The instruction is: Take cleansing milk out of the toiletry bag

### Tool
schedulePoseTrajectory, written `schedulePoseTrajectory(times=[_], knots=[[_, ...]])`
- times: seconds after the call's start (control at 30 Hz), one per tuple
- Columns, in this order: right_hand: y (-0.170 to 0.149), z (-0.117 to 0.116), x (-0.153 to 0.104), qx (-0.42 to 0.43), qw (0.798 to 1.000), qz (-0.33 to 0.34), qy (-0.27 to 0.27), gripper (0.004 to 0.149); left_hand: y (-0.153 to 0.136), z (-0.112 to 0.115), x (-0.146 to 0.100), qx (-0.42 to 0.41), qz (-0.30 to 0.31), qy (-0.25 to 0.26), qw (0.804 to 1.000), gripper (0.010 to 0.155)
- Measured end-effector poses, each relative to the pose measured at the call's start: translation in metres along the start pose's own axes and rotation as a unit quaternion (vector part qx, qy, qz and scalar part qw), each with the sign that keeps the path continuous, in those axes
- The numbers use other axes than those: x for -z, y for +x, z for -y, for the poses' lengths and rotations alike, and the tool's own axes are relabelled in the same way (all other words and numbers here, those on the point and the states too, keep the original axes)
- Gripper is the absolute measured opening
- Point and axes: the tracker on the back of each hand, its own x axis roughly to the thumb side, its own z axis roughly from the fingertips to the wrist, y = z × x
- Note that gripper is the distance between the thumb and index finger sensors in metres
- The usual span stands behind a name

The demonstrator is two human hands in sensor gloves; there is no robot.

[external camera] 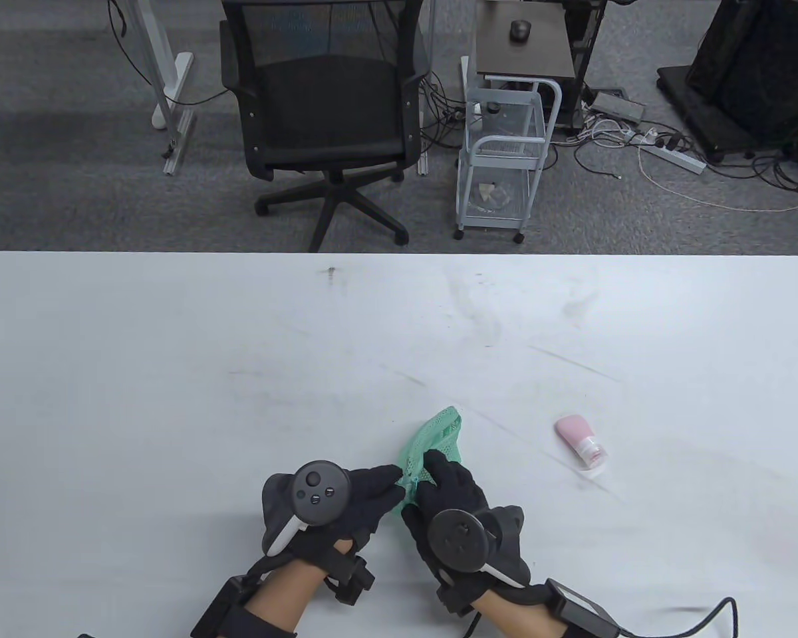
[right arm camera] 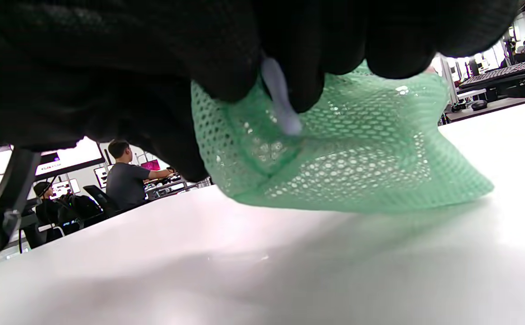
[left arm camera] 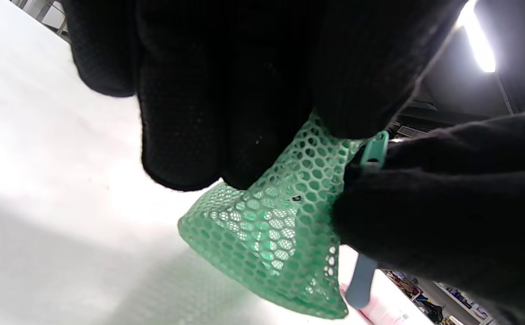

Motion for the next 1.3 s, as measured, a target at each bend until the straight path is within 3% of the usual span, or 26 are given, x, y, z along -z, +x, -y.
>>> schedulePoseTrajectory(times=[0.47,0.8,1.3], knots=[[-0.012,0.023,0.000,0.014,0.999,0.020,-0.042,0.037,-0.006,-0.012,-0.001,0.060,-0.002,0.020,0.998,0.042],[-0.013,0.022,0.003,-0.033,0.993,0.105,-0.047,0.038,-0.009,-0.015,0.000,0.099,-0.010,0.031,0.995,0.041],[-0.014,0.022,0.004,-0.048,0.990,0.123,-0.041,0.036,-0.013,-0.020,0.003,0.139,-0.025,0.036,0.989,0.041]])
